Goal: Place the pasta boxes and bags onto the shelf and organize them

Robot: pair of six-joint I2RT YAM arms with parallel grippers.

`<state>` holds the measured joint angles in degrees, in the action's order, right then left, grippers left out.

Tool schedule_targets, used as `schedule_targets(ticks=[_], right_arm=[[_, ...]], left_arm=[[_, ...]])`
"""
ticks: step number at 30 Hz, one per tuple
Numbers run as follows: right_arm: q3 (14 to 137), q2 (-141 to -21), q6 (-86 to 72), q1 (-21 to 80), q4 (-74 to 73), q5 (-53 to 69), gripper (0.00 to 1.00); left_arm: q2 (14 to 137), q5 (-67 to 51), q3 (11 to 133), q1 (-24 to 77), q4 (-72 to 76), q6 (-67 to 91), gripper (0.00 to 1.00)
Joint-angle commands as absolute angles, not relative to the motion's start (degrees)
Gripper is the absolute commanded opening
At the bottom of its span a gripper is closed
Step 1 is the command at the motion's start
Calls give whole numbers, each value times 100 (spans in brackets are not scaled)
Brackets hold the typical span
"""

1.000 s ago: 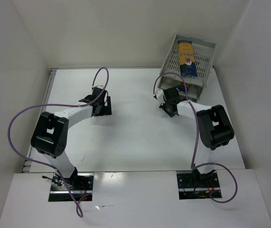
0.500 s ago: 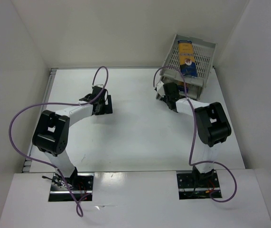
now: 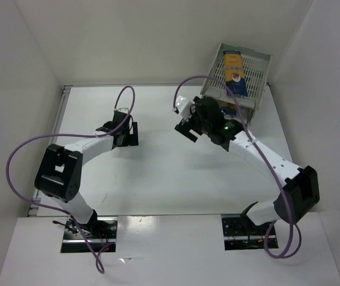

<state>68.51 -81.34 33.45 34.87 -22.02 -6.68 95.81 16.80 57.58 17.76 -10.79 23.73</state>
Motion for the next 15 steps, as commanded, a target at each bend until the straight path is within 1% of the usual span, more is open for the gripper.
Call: schedule_targets(ticks=[1,3,5,7,8,10,11,14,15], right_arm=[[7549,-7735,2892,3393,-3031,-919,100],[7864,-7524,2892,3218,-3373,-1177,100],[8050,-7323,2744,2639,-3585,-1423,100],[8340,-7216,2480,2095,-4050,-1424,100],[8419,-7077,2244,1413,-4243,-1189,100],[8481,-6900,2066,776,-4717,-968,100],[8481,-6821,2065,243,-4859,-845,100],[8192,-6461,1863,-533,-5273,-730,100],[8043,-6390,1802,-1102,-5360,-608,100]], left_arm=[[8923,1960,5476,1749,-844,2004,100],[8702,1960,5179,1749,-844,1942,100],[8325,2030,4967,1697,-905,1890,100],[7939,2030,4652,1696,-967,1829,100],[7815,2030,4545,1696,-967,1828,100],[7464,1969,4378,1574,-1028,1828,100],[7358,1969,4220,1521,-1028,1828,100],[6927,1864,4088,1459,-1028,1951,100],[6830,1802,4087,1398,-1028,1951,100]])
